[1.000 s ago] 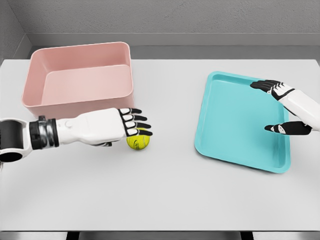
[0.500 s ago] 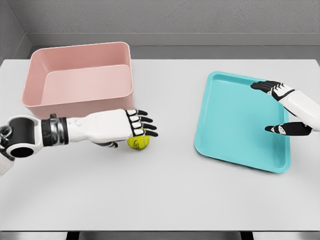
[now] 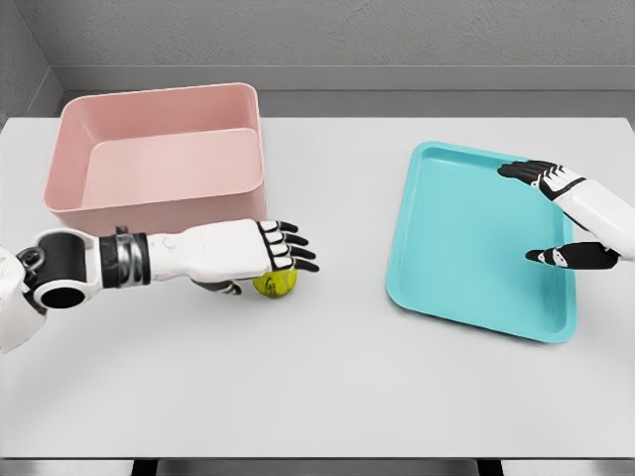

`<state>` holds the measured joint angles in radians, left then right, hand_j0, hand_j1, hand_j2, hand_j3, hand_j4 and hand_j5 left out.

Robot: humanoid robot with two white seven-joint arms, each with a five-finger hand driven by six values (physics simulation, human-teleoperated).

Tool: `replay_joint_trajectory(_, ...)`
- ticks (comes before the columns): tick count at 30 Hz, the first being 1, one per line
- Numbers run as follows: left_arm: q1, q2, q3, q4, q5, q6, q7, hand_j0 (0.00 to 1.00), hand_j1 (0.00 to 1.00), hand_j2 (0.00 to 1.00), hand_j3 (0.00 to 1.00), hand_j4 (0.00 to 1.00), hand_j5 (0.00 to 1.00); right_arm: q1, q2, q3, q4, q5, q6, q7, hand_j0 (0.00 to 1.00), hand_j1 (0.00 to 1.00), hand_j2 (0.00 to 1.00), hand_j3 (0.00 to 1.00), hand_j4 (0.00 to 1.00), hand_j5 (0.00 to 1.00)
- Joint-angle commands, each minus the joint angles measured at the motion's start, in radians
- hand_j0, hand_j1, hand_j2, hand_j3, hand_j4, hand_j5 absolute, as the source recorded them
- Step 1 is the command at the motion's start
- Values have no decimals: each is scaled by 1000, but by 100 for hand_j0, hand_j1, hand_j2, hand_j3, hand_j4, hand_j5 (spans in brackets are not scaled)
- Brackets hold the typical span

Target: Put the tennis from the blue tray into the pink basket with both arms

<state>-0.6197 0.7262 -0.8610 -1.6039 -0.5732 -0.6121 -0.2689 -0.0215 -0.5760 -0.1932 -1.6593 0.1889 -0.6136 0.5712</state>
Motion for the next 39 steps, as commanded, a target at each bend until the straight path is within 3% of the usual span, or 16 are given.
replay_joint_trajectory(1,-2,-13,-6,24,6,1,0,100,100,100,100,100,100,0,-1,0,0,-8,3,-1,100,100,100,100,100,100)
replay_joint_trajectory(20,-18,-56,-41,99,4,1,0,100,100,100,100,100,100,2,-1,0,1,-8,3,-1,100,100,100,100,100,100)
replay_joint_trajectory(25,-18,-56,-41,116,6,1,-12,69,69,69,69,69,69,2,-1,-5,1,-8,3,-1,100,100,100,100,100,100)
replay_joint_trajectory(33,-17,-56,-41,116,10,1,-56,55,55,55,55,55,55,3,-1,-5,1,-8,3,-1,100,100,100,100,100,100)
replay_joint_trajectory(39,-23,-56,-41,111,19,1,-56,55,55,55,55,55,55,3,-1,-5,1,-8,3,-1,100,100,100,100,100,100)
